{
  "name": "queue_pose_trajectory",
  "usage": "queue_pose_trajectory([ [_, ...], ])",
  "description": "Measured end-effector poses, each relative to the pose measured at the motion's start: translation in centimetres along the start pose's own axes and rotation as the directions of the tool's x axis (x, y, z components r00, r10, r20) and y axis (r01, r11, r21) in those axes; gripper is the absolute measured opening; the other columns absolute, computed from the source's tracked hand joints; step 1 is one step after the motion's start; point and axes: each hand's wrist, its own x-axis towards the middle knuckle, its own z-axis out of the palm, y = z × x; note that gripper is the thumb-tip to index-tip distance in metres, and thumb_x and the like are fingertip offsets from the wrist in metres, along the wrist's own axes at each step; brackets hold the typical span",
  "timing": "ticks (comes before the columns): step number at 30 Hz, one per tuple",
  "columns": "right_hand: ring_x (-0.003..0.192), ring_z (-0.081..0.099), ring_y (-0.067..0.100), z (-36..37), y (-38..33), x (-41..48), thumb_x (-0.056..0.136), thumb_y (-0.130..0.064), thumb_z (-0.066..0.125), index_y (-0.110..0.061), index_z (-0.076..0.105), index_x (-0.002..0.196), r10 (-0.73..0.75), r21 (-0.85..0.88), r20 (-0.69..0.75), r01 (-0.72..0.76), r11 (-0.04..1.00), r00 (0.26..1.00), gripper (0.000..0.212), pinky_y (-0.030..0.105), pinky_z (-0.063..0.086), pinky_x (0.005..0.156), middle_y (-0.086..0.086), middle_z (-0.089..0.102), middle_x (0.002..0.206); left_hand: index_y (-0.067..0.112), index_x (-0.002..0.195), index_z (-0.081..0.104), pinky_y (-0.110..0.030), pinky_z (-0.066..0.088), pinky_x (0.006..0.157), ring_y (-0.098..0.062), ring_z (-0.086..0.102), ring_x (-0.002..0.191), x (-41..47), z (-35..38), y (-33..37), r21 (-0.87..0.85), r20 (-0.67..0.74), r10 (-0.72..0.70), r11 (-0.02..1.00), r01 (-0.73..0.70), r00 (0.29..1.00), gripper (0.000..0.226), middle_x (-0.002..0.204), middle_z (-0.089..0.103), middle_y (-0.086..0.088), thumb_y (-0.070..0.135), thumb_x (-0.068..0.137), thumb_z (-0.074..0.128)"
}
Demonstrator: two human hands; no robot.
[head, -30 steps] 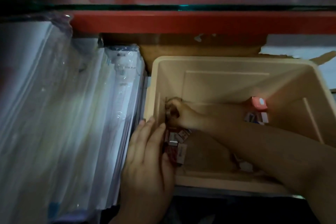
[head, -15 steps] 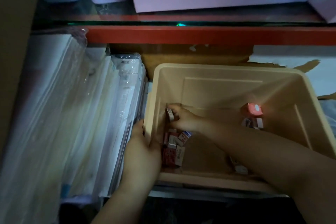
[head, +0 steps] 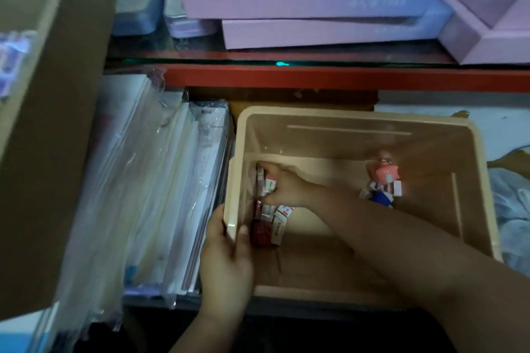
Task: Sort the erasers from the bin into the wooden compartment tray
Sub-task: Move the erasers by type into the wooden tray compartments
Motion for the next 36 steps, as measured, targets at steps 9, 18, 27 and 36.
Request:
queue_pose_trajectory([
  [9, 0.092, 0.049, 0.016, 1.4, 1.5, 0.4, 0.071, -0.015, 0.071, -0.008, 0.045, 0.116, 0.117, 0.027, 0.096, -0.12, 0.992, 0.988, 0.053, 0.027, 0.043, 0.075, 0.0, 0.044, 0.101, 0.007, 0.116, 0.052, 0.005, 0.034, 0.064, 0.015, 0.052, 0.074, 0.1, 0.1, -0.8, 0.021, 0.003, 0.024, 0.999, -0.024, 1.0, 0.044, 0.086, 0.053, 0.024, 0.024, 0.076, 0.044],
  [18, 0.117, 0.039, 0.028, 4.6, 1.4, -2.0, 0.065, -0.031, 0.077, -0.009, 0.041, 0.12, -0.066, -0.266, 0.105, 0.092, 0.96, 0.992, 0.07, 0.028, 0.029, 0.096, 0.013, 0.041, 0.126, 0.007, 0.119, 0.051, 0.003, 0.036, 0.066, 0.012, 0.055, 0.08, 0.1, 0.1, -0.7, 0.004, 0.021, 0.015, 1.0, -0.015, 1.0, 0.046, 0.09, 0.054, 0.023, 0.024, 0.077, 0.042],
  [27, 0.092, 0.054, 0.02, 2.4, 0.3, -0.7, 0.074, -0.025, 0.069, -0.017, 0.056, 0.084, 0.077, -0.234, 0.341, 0.005, 0.972, 0.937, 0.018, 0.024, 0.045, 0.071, 0.003, 0.055, 0.096, 0.006, 0.121, 0.049, 0.002, 0.037, 0.066, 0.011, 0.055, 0.076, 0.1, 0.1, -0.8, 0.015, 0.04, 0.013, 1.0, -0.013, 0.999, 0.04, 0.089, 0.055, 0.022, 0.018, 0.083, 0.047],
  [36, 0.112, 0.052, 0.022, 3.7, 0.5, -1.3, 0.069, -0.027, 0.077, -0.008, 0.05, 0.121, 0.054, -0.025, 0.325, -0.048, 0.999, 0.944, 0.061, 0.035, 0.045, 0.097, 0.007, 0.053, 0.117, 0.01, 0.121, 0.05, -0.002, 0.038, 0.064, 0.005, 0.054, 0.083, 0.1, 0.1, -0.9, 0.039, 0.024, -0.001, 0.999, 0.001, 1.0, 0.035, 0.089, 0.055, 0.022, 0.016, 0.086, 0.049],
])
